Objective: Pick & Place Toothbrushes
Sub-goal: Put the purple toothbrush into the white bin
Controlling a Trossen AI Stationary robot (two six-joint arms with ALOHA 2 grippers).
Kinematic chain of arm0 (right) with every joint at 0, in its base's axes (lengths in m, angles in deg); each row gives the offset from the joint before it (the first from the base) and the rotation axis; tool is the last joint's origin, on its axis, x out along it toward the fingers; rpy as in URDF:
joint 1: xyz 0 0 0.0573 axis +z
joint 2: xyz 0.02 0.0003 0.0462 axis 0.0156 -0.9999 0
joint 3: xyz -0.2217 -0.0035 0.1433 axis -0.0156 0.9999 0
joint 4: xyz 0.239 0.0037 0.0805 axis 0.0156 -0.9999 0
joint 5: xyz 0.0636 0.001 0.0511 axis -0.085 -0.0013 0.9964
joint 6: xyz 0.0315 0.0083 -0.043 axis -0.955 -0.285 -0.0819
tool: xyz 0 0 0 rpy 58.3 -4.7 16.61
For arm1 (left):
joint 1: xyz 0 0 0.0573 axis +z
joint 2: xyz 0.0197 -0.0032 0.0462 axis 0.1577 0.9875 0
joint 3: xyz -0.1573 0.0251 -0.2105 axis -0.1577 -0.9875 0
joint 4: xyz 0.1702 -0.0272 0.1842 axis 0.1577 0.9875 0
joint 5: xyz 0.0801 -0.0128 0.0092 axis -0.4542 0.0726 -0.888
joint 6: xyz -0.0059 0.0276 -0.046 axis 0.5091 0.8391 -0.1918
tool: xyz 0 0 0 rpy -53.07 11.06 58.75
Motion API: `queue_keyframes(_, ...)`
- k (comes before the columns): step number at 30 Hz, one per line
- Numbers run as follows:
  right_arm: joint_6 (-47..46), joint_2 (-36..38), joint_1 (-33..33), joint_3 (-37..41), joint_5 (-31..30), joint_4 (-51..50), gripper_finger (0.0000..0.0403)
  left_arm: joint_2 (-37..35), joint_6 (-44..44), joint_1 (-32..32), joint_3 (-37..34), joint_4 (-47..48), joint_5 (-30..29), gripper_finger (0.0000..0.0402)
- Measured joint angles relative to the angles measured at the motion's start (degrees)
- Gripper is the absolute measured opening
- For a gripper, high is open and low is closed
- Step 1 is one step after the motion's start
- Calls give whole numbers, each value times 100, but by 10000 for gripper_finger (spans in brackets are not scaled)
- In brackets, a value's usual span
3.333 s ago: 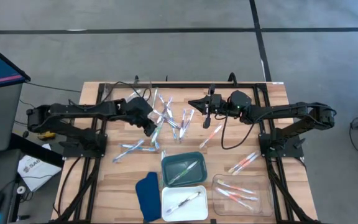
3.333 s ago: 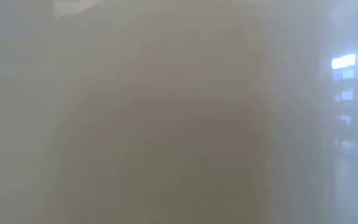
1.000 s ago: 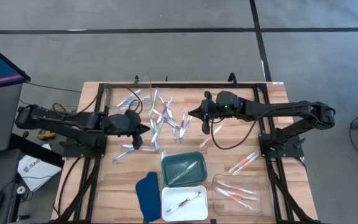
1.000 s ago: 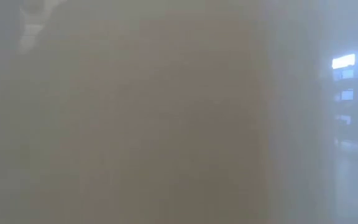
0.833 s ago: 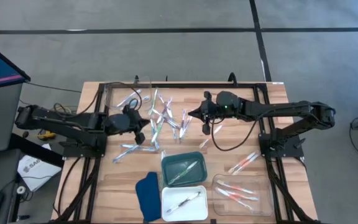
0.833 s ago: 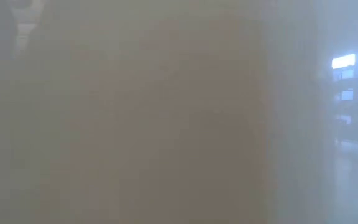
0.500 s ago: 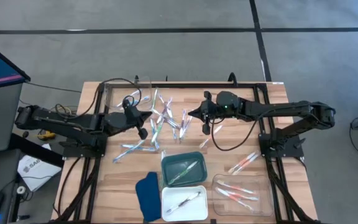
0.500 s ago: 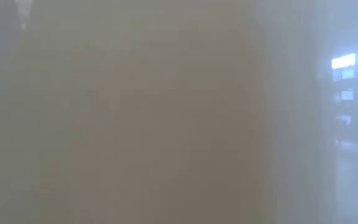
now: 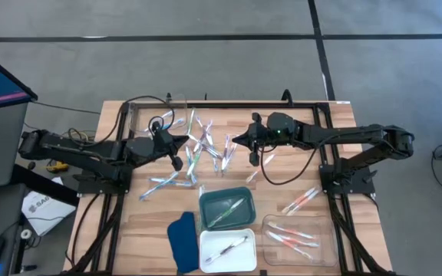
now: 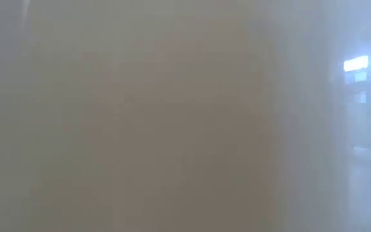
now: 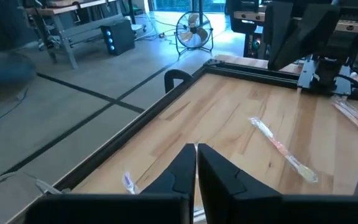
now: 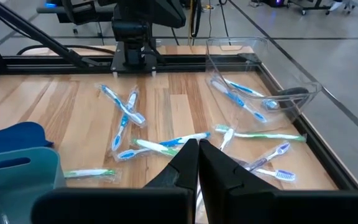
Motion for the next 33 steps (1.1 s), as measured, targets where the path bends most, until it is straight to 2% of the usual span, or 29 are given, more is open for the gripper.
queue_keyframes(5,2,-2,-7,0,0,3,6,0,-2,0,0,-70,2,12)
queue_keyframes(11,61,-2,-11,0,0,2,6,242,-140,0,-2,-693,2,15)
queue_keyframes(16,151,-2,-15,0,0,-20,6,885,-271,176,-2,-806,54,11)
queue_keyframes(23,151,-2,-13,0,-2,-42,6,1792,-311,410,-2,-782,497,10)
queue_keyframes(33,153,-2,-13,2,0,-160,6,2364,-450,568,-2,-744,891,10)
